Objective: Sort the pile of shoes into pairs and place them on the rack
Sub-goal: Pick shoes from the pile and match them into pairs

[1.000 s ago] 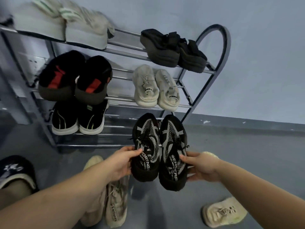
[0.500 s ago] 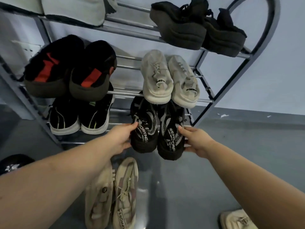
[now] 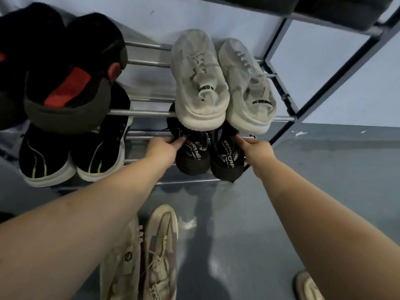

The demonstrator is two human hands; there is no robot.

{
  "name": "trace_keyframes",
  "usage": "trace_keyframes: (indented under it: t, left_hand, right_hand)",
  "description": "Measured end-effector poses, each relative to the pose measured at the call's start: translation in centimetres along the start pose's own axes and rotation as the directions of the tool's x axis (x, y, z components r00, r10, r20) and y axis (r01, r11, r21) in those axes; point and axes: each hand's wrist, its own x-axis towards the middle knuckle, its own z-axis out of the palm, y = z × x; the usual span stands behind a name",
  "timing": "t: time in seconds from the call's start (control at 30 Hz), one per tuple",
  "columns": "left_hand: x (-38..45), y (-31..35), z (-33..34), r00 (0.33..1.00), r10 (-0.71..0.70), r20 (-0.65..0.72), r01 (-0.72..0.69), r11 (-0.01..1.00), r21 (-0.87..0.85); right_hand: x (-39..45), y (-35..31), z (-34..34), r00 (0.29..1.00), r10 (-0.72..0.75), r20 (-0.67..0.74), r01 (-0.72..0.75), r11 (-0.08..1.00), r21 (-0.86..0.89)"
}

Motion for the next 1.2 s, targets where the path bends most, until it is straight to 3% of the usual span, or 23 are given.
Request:
trace_keyframes:
  t: [0.13,0.23,0.43,0.57,0.73,0.97,1.1,1.2]
  left_hand:
    - [-0.1,-0.8,0.3,0.995,0.088,-0.056,-0.071,0.962,0.265]
    - [-0.1,-1.6,-0.3,0.984,0.180,-0.017,-0.141,0.821,0.553]
    - [-1.0,-3.1,-0.5,0.964,0.173,0.202,-0.265,0.563,0.783]
    - [-0.9,-3.3,-0.3,0.953,0.210,0.218,-0.297,0.513,0.806]
    - [-0.8,-3.5,0.0,0.947,0.244,0.210,-0.309,0.510,0.803]
    - [-0.6,-3.2,0.4,0.986,0.109,0.123,-0.161,0.479,0.863]
    - [-3.0,-3.8,1.5,0.981,0.193,-0.006,-0.096,0.516,0.851]
    - [-5.7,-4.9,1.4,0.950,0.306,0.061,-0.198,0.438,0.877]
  right_hand:
    - [0.6,0.9,0.5,1.000,0.025,0.010,-0.025,0.999,0.026]
    - [0.7,1.3,0.7,0.998,0.055,0.031,-0.056,0.998,0.035]
    - [0.8,2.1,0.7,0.988,-0.050,0.146,0.086,0.963,-0.256]
    - [0.4,2.8,0.0,0.965,-0.128,0.227,0.228,0.836,-0.499]
    - [-0.4,3.2,-1.5,0.955,-0.137,0.263,0.289,0.633,-0.718]
    - [-1.6,2.5,-0.8,0.969,-0.101,0.225,0.241,0.582,-0.777]
    - [-2.8,2.5,-0.7,0.978,-0.096,0.186,0.207,0.570,-0.795]
    - [-4.0,2.7,-1.6,0.959,-0.126,0.255,0.283,0.520,-0.806]
